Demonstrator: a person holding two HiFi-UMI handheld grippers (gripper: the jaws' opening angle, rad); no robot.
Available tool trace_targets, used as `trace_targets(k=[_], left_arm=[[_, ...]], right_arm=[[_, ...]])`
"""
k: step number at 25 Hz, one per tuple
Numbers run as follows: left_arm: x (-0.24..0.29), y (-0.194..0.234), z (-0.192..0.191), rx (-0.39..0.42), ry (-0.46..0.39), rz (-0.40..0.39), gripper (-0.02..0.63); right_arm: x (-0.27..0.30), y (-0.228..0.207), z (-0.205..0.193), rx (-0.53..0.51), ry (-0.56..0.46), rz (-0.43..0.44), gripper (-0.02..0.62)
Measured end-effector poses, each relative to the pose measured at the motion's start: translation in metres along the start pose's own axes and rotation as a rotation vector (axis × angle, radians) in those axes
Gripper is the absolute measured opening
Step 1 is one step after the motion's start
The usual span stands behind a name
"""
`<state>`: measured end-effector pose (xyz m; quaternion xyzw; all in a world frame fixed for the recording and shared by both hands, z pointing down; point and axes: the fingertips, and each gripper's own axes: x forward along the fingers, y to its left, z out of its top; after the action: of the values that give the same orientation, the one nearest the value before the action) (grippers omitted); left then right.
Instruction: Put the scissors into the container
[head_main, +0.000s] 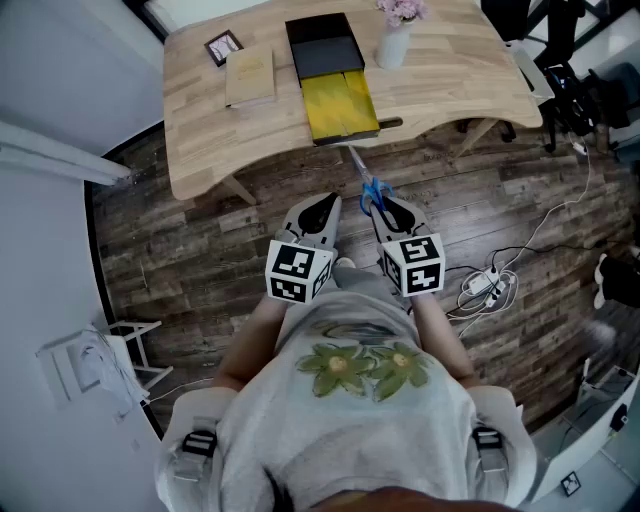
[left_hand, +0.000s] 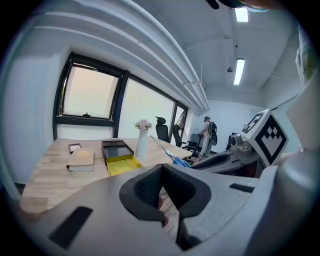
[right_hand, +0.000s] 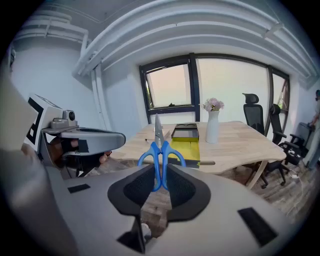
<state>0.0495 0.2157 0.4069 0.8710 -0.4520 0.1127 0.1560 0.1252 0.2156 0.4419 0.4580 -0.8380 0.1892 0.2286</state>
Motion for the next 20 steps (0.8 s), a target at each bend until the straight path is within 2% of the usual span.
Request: trace_targets(k=[8,20], left_arm=[[-0.021,0.0,0.008,0.005,-0.002,0.023,0.008],[-0.032,-0.018,-0.005,0.003,-0.012,0.039,0.008]], right_arm=[[-0.022,0.017,0.006,-0.012,-0.018,-0.001,0.075],[-0.036,0.02,-0.002,-0.015,-0.052,0.014,0.075]])
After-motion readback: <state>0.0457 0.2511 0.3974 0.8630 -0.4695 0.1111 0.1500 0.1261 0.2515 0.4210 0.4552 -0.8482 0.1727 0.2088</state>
